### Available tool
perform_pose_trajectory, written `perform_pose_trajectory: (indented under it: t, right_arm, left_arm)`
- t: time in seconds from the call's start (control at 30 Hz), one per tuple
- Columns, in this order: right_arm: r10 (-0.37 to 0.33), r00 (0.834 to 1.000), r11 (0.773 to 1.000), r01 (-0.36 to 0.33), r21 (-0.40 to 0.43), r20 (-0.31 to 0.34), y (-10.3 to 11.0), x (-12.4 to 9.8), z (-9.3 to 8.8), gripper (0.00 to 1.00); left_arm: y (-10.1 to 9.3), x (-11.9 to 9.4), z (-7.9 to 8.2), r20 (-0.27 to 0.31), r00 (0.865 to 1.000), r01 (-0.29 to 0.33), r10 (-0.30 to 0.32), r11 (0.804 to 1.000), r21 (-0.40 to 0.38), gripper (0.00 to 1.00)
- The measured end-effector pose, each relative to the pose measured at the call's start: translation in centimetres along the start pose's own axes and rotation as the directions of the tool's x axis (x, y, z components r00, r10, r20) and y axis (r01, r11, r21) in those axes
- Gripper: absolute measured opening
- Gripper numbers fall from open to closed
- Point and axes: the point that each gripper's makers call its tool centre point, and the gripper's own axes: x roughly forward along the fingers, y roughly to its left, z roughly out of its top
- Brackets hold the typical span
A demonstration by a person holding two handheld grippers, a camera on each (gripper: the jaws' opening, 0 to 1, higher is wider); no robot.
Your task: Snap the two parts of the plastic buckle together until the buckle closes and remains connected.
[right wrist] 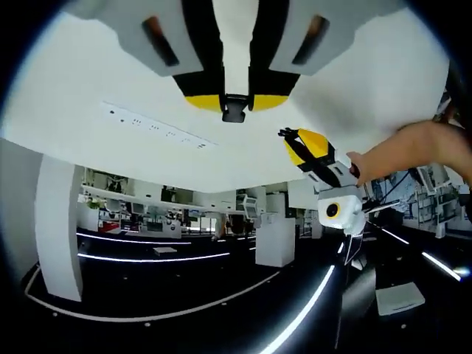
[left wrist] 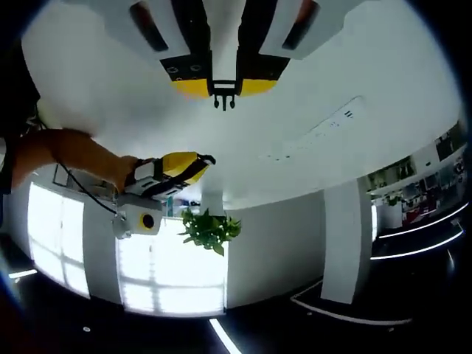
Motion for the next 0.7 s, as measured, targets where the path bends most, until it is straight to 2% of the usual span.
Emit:
perform_pose_trajectory:
  t: [0.1, 0.17, 0.27, 0.3, 0.43, 0.7]
  right_arm:
    - [0.094, 0.995, 0.995, -0.093, -0.018, 0.036, 1.6, -0.4, 0.5, 0.1]
    - [0.109, 0.994, 0.993, -0.109, -0.033, 0.011, 1.8, -0.4, 0.1, 0.1]
    - [0.202, 0.979, 0.978, -0.2, -0.059, 0.024, 3.6, -0.8, 0.1, 0.1]
    - [0.22, 0.975, 0.974, -0.219, -0.062, 0.022, 3.9, -0.9, 0.0, 0.1]
    - [0.214, 0.977, 0.974, -0.214, -0.074, -0.006, 4.1, -0.5, -0.4, 0.1]
    - [0.255, 0.967, 0.965, -0.254, -0.07, 0.005, 4.7, -0.8, -0.2, 0.1]
  left_arm:
    - [-1.1, -0.2, 0.2, 0.013, 0.998, 0.053, -0.054, 0.998, 0.021, 0.09]
    - [-1.9, -0.3, 0.1, 0.011, 0.996, 0.087, -0.087, 0.995, 0.046, 0.09]
    - [-3.9, -0.4, -0.1, 0.003, 0.986, 0.165, -0.166, 0.983, 0.078, 0.09]
    - [-4.1, -0.4, -0.3, -0.002, 0.987, 0.163, -0.163, 0.984, 0.077, 0.09]
    - [-4.5, -0.3, -0.6, -0.012, 0.983, 0.183, -0.183, 0.98, 0.075, 0.09]
    - [-4.9, -0.7, -0.8, 0.001, 0.983, 0.184, -0.184, 0.981, 0.064, 0.09]
